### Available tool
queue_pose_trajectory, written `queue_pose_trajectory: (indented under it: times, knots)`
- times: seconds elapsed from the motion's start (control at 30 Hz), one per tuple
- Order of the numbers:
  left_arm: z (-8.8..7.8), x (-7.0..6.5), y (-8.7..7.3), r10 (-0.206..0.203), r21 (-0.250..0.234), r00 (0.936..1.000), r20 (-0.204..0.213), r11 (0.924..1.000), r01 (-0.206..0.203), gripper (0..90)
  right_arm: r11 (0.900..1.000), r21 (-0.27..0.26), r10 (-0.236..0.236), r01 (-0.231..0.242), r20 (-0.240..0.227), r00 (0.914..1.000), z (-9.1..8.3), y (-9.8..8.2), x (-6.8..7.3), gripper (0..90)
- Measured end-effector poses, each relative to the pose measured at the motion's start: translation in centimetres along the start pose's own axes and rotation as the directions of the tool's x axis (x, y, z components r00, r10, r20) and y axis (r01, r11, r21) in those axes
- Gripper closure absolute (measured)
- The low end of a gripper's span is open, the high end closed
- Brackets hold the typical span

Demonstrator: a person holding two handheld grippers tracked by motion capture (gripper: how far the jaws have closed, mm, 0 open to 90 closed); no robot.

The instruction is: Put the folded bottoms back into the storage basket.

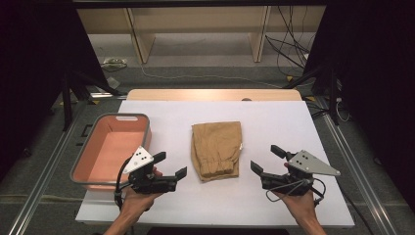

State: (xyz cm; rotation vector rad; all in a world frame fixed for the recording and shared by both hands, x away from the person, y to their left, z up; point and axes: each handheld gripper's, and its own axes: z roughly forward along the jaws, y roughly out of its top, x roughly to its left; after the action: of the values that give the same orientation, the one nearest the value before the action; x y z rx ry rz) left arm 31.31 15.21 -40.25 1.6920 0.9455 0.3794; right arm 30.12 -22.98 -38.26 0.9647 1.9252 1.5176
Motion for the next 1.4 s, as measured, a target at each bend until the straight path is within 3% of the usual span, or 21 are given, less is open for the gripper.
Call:
queue_pose_trajectory:
  times: [0.13, 0.27, 0.3, 0.43, 0.6, 0.7, 0.87, 0.9, 0.93, 0.97, 1.07, 1.2, 1.23, 1.27, 1.3, 1.33, 1.4]
  knots:
    - [0.4, -0.1, 0.0, -0.016, 0.011, 0.9998, -0.007, 0.9998, 0.016, 7.8, 1.0, 0.009, -0.018, 0.018, -0.002, 0.9998, 0.5, 0.2, -0.1, 18.0]
    - [0.7, 0.1, 0.0, -0.062, 0.019, 0.998, -0.005, 0.9979, 0.062, 8.5, 0.999, 0.022, -0.025, 0.025, -0.002, 0.9997, 1.0, 0.2, -0.2, 17.9]
    - [0.9, 0.3, 0.1, -0.093, 0.023, 0.9956, -0.01, 0.9954, 0.093, 8.8, 0.999, 0.028, -0.027, 0.027, -0.003, 0.9996, 1.1, 0.2, -0.3, 17.9]
    - [1.3, 0.8, 0.0, -0.153, 0.037, 0.9882, -0.014, 0.9875, 0.153, 9.8, 0.998, 0.055, -0.04, 0.04, 0.002, 0.9992, 1.7, 0.2, -0.5, 17.9]
    - [1.9, 0.7, 0.0, -0.172, 0.076, 0.9847, -0.028, 0.9819, 0.174, 9.8, 0.995, 0.092, -0.043, 0.043, -0.002, 0.9991, 2.7, 0.3, -1.1, 17.9]
    - [2.6, 0.9, -0.2, -0.21, 0.111, 0.9768, -0.043, 0.9706, 0.214, 9.8, 0.994, 0.105, -0.037, 0.037, -0.005, 0.9993, 3.4, 0.3, -1.5, 17.9]
    - [3.1, 1.2, -0.4, -0.233, 0.145, 0.9699, -0.07, 0.9595, 0.241, 10.0, 0.99, 0.141, -0.021, 0.022, -0.008, 0.9997, 4.7, 0.1, -2.5, 18.3]
    - [3.2, 1.4, -0.5, -0.258, 0.153, 0.9628, -0.079, 0.9513, 0.268, 10.0, 0.989, 0.148, -0.017, 0.018, -0.007, 0.9998, 5.0, 0.0, -2.7, 18.3]
    - [3.2, 1.4, -0.5, -0.258, 0.153, 0.9628, -0.079, 0.9513, 0.268, 10.0, 0.988, 0.152, -0.016, 0.017, -0.008, 0.9998, 5.2, 0.0, -2.8, 18.3]
    - [3.4, 1.6, -0.6, -0.274, 0.165, 0.9581, -0.084, 0.9444, 0.284, 10.0, 0.987, 0.157, -0.015, 0.016, -0.006, 0.9999, 5.5, 0.0, -3.0, 18.3]
    - [3.9, 1.7, -0.7, -0.297, 0.179, 0.9506, -0.09, 0.9342, 0.309, 10.0, 0.985, 0.17, -0.019, 0.019, -0.002, 0.9998, 6.1, -0.1, -3.4, 18.3]
    - [4.5, 1.7, -0.9, -0.31, 0.209, 0.9468, -0.089, 0.9235, 0.322, 10.0, 0.981, 0.192, -0.005, 0.005, 0.004, 1.0, 7.0, -0.3, -4.0, 18.5]
    - [4.7, 1.7, -0.9, -0.318, 0.222, 0.9444, -0.084, 0.9179, 0.329, 10.2, 0.981, 0.195, -0.002, 0.001, 0.001, 1.0, 7.2, -0.3, -4.1, 18.5]
    - [4.7, 1.7, -0.9, -0.318, 0.222, 0.9444, -0.084, 0.9179, 0.329, 10.3, 0.98, 0.199, 0.006, -0.006, 0.004, 1.0, 7.3, -0.3, -4.3, 18.5]
    - [5.0, 1.6, -1.0, -0.326, 0.237, 0.9409, -0.09, 0.9105, 0.339, 10.3, 0.979, 0.204, 0.01, -0.011, 0.005, 0.9999, 7.5, -0.3, -4.5, 18.5]
    - [5.0, 1.6, -1.0, -0.326, 0.237, 0.9409, -0.09, 0.9105, 0.339, 10.4, 0.978, 0.208, 0.012, -0.014, 0.008, 0.9999, 7.6, -0.3, -4.6, 18.5]
    - [5.6, 1.5, -1.1, -0.327, 0.263, 0.9402, -0.096, 0.9027, 0.341, 10.5, 0.977, 0.214, 0.01, -0.012, 0.013, 0.9999, 7.9, -0.3, -4.9, 18.5]
